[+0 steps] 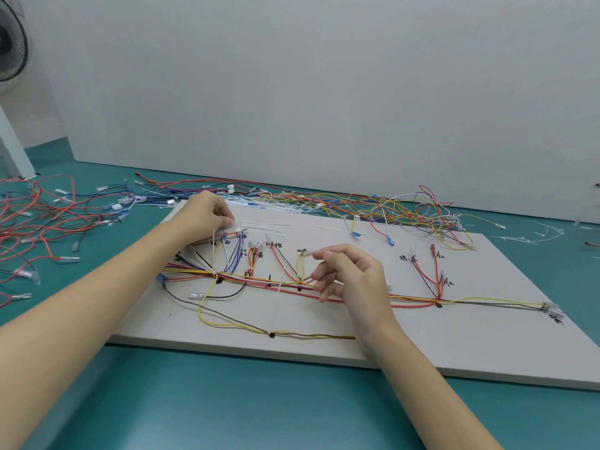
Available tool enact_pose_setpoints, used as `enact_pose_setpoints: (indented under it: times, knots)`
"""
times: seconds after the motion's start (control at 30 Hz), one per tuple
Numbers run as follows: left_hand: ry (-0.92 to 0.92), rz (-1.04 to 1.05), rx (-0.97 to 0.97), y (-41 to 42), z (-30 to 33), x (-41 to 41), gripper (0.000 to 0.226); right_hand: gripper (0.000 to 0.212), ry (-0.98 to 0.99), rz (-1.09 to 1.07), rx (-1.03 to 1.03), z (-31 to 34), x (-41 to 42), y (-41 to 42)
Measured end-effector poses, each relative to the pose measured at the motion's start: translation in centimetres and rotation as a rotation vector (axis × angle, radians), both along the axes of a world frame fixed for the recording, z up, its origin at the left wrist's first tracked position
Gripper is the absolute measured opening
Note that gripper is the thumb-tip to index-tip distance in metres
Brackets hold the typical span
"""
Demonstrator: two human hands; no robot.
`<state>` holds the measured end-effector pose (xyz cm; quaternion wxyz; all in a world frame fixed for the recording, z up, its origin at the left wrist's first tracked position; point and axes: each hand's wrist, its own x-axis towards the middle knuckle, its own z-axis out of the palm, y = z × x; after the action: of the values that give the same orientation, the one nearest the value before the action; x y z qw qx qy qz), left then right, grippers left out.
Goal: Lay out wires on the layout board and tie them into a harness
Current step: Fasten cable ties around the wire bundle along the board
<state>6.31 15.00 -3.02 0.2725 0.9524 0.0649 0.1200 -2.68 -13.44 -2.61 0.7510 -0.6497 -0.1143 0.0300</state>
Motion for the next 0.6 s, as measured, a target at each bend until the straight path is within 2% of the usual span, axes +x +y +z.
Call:
enact_pose_setpoints:
  times: [0.4,0.5,0.6]
  knots:
    - [-0.101,0.016,-0.267,0.4,2.7,-1.8,0.006,0.022,0.048,-0.070,0.077,0.7,0.6,-0.9]
    - [-0.139,-0.040,-0.332,-1.0,4.9,-2.9,0.008,0.019,0.010,-0.094,0.077,0.6,0.7,-1.0]
    - [-0.186,-0.153,-0.397,-3.8,6.9,-4.5,0.008,0.016,-0.117,-0.162,0.038,0.3,0.7,-1.0]
